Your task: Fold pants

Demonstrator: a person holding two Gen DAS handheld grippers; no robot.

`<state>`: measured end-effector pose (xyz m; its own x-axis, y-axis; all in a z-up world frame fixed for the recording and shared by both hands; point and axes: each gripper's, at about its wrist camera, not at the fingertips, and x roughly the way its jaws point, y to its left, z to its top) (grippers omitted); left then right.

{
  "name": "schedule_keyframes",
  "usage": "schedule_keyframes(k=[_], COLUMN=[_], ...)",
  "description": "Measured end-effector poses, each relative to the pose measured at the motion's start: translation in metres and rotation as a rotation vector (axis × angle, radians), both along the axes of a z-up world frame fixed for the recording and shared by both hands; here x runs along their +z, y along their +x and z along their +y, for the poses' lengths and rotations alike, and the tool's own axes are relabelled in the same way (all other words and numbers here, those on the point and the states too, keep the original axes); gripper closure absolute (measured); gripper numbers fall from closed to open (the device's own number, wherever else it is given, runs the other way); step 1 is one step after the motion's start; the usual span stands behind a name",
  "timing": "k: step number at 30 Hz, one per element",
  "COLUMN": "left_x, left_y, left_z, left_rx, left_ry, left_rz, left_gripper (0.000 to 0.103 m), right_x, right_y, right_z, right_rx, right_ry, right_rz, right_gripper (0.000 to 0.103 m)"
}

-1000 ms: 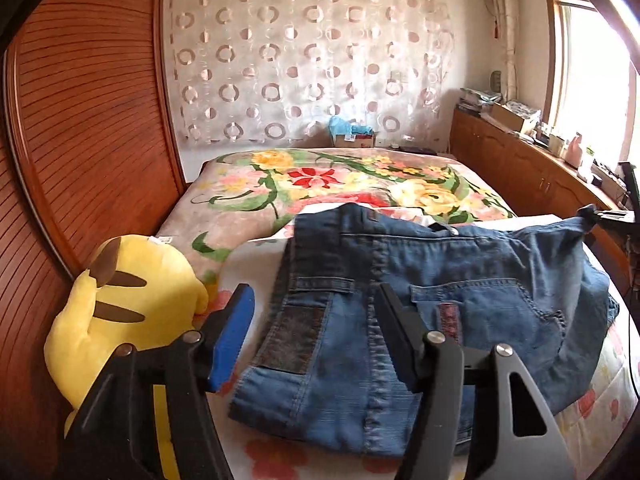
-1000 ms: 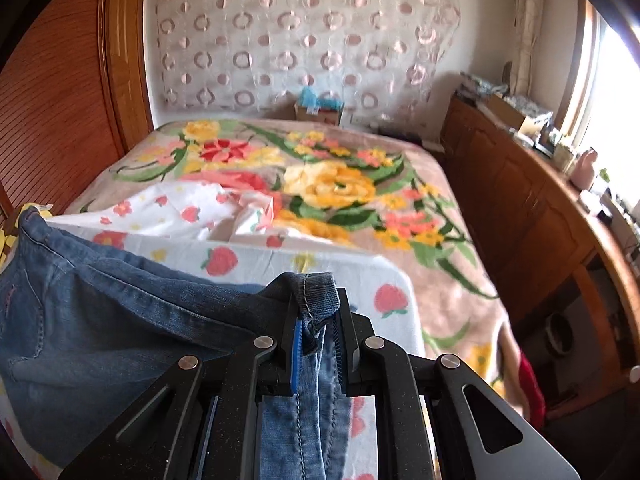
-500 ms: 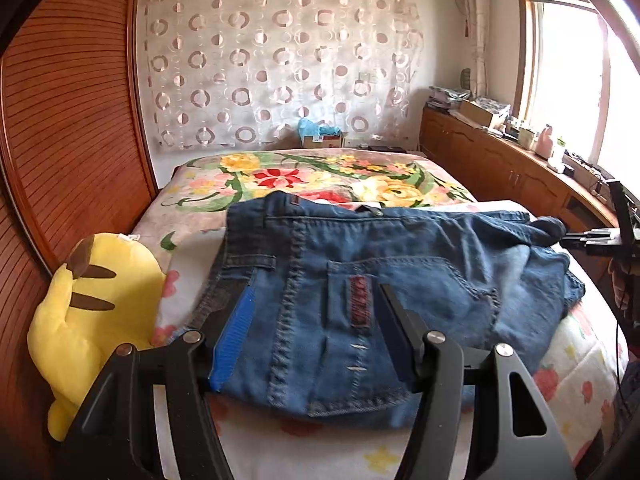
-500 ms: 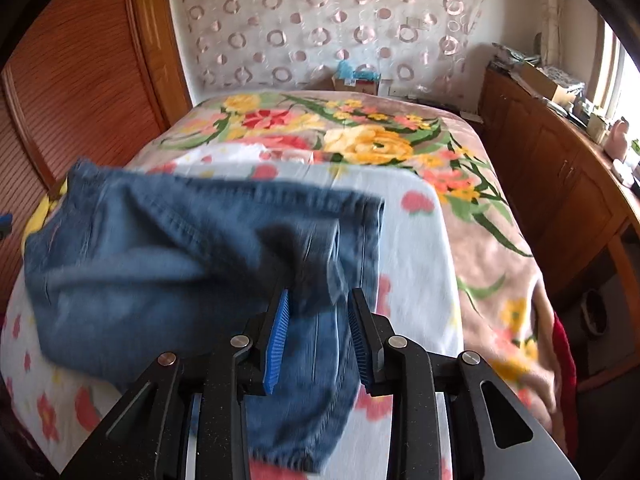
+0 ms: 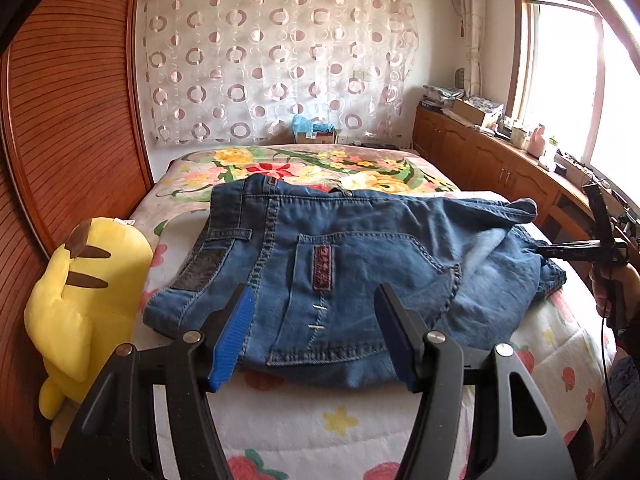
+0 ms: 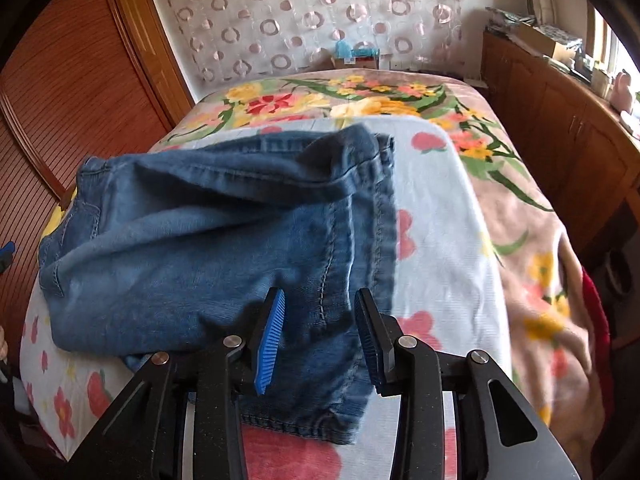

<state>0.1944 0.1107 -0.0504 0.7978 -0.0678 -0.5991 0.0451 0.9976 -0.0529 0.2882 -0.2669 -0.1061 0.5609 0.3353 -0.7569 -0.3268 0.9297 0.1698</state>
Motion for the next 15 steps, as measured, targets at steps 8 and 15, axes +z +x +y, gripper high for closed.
schedule_keyframes(k=[8, 15], left_x=[0.002, -0.002], left_y=[-0.006, -0.006], left_z=[-0.007, -0.004], left_rx=[-0.006, 0.003], left_ry=[0.02, 0.012], left_rz=[-0.008, -0.002], left_gripper=[0.04, 0.04], right_x=[0.038, 0.028], right_y=[-0.039, -0.065], right_z=[-0.014, -0.023], right_rx=[0.049, 0.065], right_ry=[-0.007, -0.059], right_rz=[-0.1, -0.082], right_gripper=[0.098, 0.098])
